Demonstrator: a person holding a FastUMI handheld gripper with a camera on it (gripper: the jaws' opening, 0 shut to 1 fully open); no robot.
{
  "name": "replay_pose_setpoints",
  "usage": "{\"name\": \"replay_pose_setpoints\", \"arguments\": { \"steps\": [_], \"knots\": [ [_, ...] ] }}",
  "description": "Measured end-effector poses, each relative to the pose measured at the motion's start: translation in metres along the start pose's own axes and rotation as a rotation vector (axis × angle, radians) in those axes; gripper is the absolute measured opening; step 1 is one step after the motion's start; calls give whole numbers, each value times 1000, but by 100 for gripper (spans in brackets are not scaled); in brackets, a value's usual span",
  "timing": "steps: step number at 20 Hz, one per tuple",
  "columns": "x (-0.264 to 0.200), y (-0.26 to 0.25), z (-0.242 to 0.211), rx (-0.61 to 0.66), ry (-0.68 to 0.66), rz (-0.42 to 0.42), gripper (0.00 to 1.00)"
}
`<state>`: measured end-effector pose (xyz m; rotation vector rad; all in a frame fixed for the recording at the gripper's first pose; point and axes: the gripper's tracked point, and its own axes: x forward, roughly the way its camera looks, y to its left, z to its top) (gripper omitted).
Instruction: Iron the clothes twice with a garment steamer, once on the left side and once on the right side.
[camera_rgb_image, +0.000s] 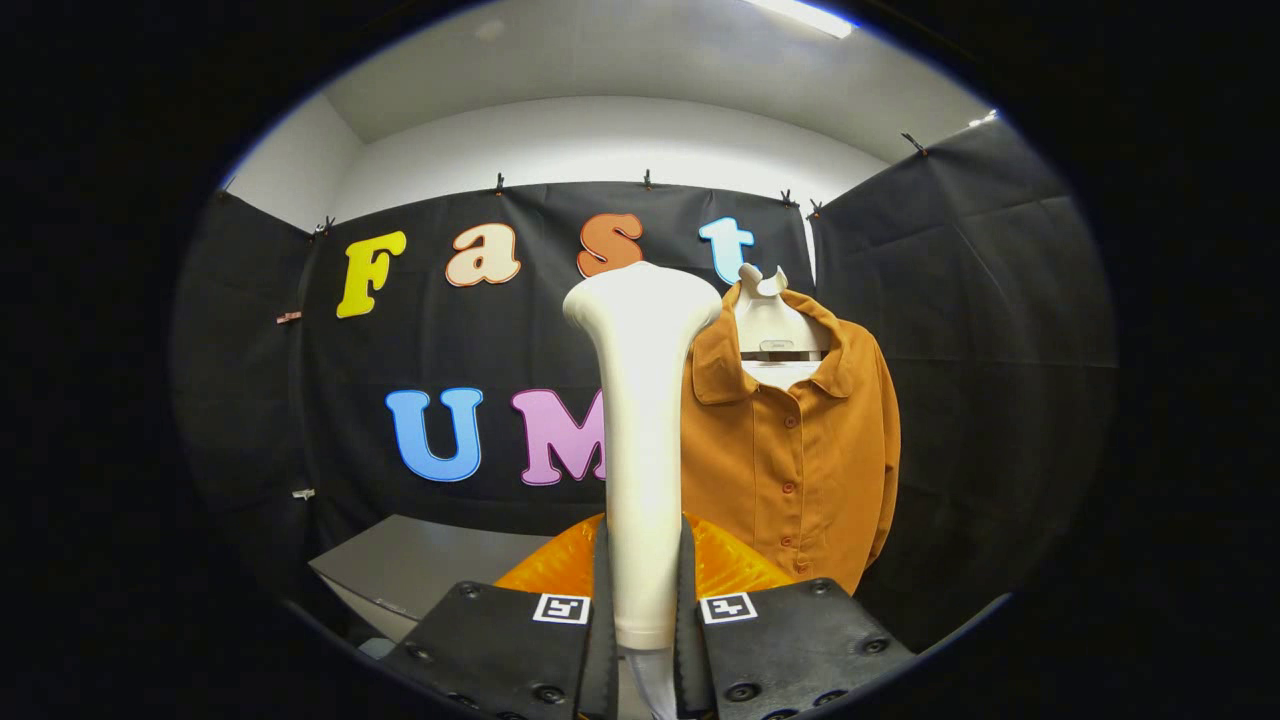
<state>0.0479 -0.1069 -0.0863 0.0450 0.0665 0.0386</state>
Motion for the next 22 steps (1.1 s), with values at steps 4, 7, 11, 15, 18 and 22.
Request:
{"name": "replay_pose_setpoints", "arguments": {
  "steps": [4, 7, 11, 15, 18, 22],
  "knots": [
    [0, 1, -1, 1, 3, 0, 25],
    [0, 1, 0, 1, 4, -1, 25],
    [1, 2, -2, -3, 8, -2, 25],
    [2, 2, -3, -1, 12, -3, 25],
    [2, 3, -1, -2, 8, -5, 25],
    [1, 4, -1, -3, 7, -4, 25]
  ]
}}
